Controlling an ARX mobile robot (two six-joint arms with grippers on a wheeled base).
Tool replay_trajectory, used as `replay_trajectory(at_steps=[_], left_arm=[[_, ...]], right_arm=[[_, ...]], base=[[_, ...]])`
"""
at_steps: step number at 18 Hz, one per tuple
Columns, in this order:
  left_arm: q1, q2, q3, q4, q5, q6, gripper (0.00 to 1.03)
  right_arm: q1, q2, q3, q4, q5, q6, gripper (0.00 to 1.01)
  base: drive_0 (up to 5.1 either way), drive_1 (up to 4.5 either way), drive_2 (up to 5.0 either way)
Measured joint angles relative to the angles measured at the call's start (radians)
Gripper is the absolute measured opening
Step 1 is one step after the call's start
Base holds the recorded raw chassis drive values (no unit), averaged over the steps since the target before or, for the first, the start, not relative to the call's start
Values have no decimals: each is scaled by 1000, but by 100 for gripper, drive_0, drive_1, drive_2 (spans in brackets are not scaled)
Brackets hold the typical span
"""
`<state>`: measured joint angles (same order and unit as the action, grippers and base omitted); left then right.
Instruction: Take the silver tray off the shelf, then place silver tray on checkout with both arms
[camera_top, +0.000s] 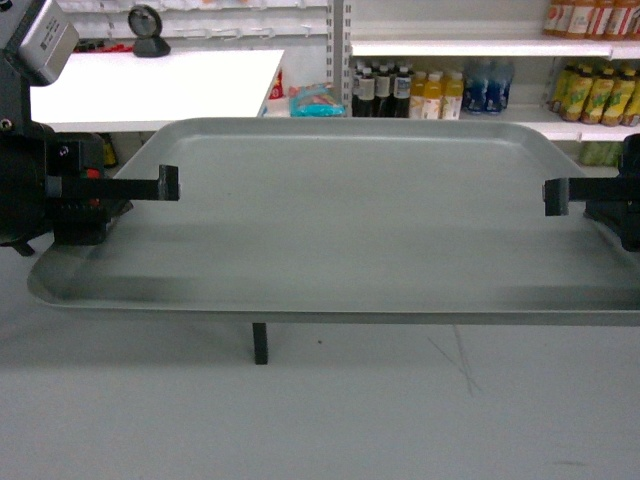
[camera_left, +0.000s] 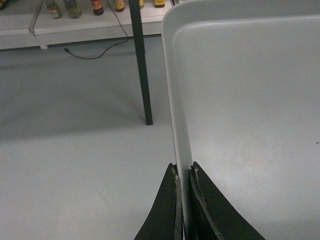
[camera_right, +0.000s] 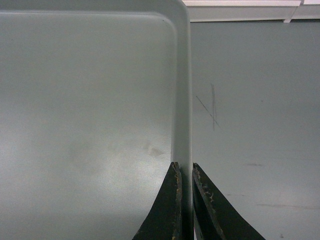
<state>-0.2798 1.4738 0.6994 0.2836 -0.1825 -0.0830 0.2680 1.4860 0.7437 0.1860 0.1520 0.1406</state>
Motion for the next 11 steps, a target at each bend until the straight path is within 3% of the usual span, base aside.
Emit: replay_trajectory(at_steps=[11], left_arm=[[0,0,0,-2,-1,0,4]], right_arm=[[0,0,0,0,0,0,3]], base=[[-496,245,245]])
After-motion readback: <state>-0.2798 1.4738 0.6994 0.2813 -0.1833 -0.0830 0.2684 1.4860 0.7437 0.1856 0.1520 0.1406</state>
